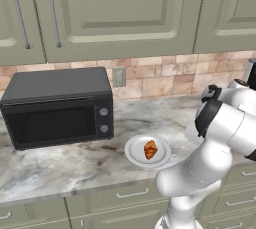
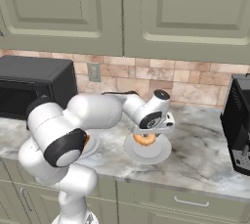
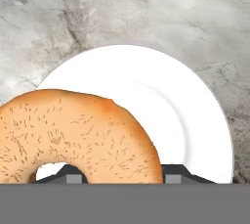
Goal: Place the pastries on the plates.
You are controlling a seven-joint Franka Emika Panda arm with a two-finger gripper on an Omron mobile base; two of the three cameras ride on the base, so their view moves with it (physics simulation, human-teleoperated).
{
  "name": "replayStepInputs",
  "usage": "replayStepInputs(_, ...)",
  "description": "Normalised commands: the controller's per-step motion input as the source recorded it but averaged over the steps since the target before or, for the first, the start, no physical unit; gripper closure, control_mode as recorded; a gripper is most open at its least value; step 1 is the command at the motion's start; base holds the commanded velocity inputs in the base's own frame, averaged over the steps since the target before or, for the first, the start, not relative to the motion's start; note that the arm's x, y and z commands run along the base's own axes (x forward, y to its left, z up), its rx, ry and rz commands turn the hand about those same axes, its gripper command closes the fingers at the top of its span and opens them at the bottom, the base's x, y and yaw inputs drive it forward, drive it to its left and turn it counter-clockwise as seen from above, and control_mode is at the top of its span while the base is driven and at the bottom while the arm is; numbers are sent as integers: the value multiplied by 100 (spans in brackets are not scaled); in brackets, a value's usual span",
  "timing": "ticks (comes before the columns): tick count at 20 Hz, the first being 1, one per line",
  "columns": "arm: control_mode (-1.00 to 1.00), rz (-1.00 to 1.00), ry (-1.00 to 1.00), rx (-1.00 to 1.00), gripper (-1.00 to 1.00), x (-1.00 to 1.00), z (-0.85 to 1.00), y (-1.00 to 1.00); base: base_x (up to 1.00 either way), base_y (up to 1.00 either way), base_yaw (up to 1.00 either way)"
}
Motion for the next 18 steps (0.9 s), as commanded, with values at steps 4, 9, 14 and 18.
replayStepInputs(4, -100, 0, 2, 0, 100, -29, -7, 0, 0, 0, 0)
replayStepInputs(9, -100, 0, 7, 0, 100, -3, -11, 1, 0, 0, 0)
replayStepInputs(14, -100, 0, 0, 0, 100, 0, -12, 0, 0, 0, 0)
replayStepInputs(18, -100, 0, 0, 0, 100, 0, -8, 0, 0, 0, 0)
